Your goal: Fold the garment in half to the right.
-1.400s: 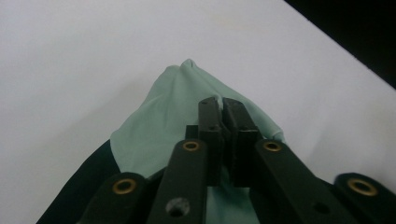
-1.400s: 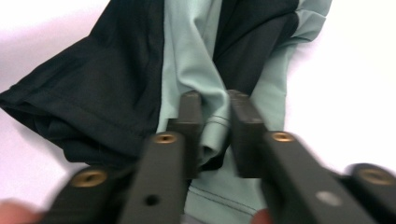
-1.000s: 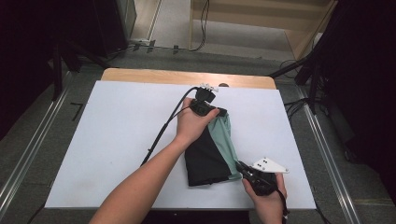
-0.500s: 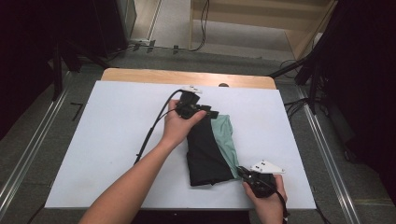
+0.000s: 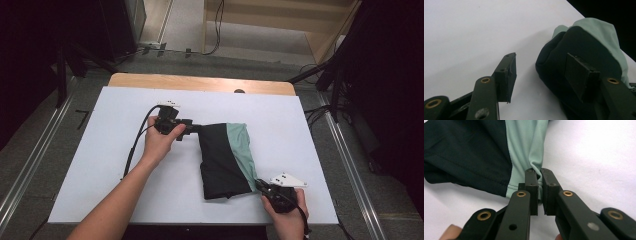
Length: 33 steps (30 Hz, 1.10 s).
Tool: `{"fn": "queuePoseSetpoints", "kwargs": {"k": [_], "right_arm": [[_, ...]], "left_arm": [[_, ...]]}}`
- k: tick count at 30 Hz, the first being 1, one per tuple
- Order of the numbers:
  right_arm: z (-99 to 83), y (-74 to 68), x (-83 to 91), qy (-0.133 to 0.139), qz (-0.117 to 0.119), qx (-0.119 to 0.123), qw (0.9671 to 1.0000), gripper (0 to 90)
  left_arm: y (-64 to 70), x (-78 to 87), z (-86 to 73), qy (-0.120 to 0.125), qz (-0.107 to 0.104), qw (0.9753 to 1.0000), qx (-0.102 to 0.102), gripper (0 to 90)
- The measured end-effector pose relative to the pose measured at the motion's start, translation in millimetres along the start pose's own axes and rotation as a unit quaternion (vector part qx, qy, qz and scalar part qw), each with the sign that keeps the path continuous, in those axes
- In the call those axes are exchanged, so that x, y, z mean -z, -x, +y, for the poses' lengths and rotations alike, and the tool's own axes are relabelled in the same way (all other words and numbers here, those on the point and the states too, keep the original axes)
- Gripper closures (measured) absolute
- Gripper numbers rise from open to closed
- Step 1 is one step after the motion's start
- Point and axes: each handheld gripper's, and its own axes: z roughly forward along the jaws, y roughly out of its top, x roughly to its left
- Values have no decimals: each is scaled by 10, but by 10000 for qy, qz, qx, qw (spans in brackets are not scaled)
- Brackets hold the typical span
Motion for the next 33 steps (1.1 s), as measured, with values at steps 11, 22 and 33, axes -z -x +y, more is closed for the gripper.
{"fn": "queuePoseSetpoints", "kwargs": {"k": [11, 22, 33], "right_arm": [[-10, 49, -18, -40, 87, -128, 9999, 830], [-6, 38, -29, -42, 51, -63, 10000, 831], [43, -16, -69, 33, 126, -15, 9999, 832]], "left_arm": [[-29, -339, -76, -43, -170, 9989, 432, 408], [87, -445, -9, -281, -18, 9994, 208, 819], [21, -161, 81, -71, 446, 9990, -40, 834]]}}
